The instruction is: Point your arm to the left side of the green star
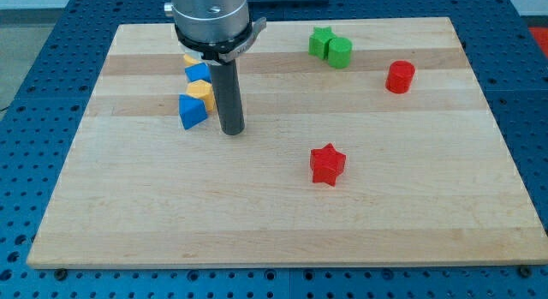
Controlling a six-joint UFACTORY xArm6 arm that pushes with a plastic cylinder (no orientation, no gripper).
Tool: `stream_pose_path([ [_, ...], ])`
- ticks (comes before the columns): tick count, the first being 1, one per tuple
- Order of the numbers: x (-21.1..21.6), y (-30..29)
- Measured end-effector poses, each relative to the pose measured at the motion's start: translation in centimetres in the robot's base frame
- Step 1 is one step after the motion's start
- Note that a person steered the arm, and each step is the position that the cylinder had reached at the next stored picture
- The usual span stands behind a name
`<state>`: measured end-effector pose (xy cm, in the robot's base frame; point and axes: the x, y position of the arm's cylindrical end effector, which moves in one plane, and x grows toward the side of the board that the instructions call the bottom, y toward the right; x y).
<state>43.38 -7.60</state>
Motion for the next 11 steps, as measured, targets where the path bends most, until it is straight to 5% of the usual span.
stream_pose_path([
  [3, -0.1, 8.3],
  [7, -13.9, 2.0],
  [11, -17.6, 4.1],
])
